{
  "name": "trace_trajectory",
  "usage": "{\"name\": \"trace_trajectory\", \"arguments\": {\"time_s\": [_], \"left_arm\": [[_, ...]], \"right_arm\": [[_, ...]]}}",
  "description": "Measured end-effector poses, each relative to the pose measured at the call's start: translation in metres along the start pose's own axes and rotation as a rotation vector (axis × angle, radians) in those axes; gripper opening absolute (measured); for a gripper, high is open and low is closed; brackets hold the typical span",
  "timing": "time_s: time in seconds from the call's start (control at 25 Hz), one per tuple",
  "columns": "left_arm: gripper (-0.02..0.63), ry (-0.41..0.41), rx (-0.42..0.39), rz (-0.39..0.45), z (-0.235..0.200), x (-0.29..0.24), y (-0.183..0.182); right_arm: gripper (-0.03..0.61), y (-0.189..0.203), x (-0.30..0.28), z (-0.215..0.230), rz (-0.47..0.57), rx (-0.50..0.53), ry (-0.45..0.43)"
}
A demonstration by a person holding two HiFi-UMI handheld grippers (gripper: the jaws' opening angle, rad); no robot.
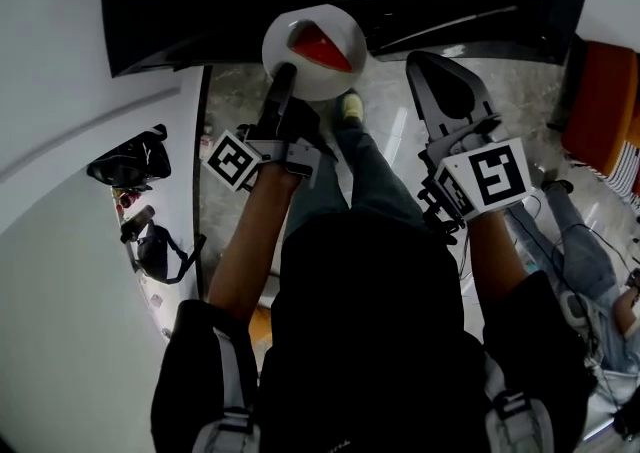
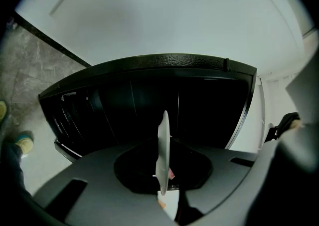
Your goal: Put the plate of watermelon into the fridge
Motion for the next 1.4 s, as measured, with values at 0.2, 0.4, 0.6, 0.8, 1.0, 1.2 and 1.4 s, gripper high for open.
{"name": "trace_trajectory", "arguments": {"time_s": [0.2,0.4,0.6,0.8,1.0,1.2,1.4], "left_arm": [[0.043,-0.007,0.007,0.016,-0.004,0.003,0.001],[0.043,-0.004,0.032,0.012,0.001,0.003,-0.001],[0.043,-0.042,0.032,0.039,-0.023,-0.01,0.001],[0.043,-0.088,0.021,0.082,-0.076,-0.052,0.004],[0.043,-0.117,0.027,0.109,-0.096,-0.068,0.003],[0.043,-0.126,0.024,0.127,-0.101,-0.076,0.001],[0.043,-0.131,0.016,0.141,-0.106,-0.08,-0.004]], "right_arm": [[0.011,-0.001,0.002,-0.009,0.005,0.014,0.002],[0.011,-0.015,0.013,-0.026,-0.021,0.017,0.024],[0.011,-0.001,0.01,-0.019,-0.042,-0.005,0.03],[0.011,0.035,-0.019,0.025,-0.051,-0.043,-0.004],[0.011,0.037,-0.024,0.039,-0.022,-0.054,-0.001],[0.011,0.039,-0.021,0.048,-0.054,-0.044,0.02],[0.011,0.037,-0.022,0.05,-0.049,-0.039,0.025]]}}
Point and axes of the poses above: the fingertips, and each gripper's own axes: x backward along the fingers, z to its right, y out of its underside, the point moved 9 cm from there along x, backward along the fingers, and after that the axes turned 1 degree about y, right-handed, at the moved point
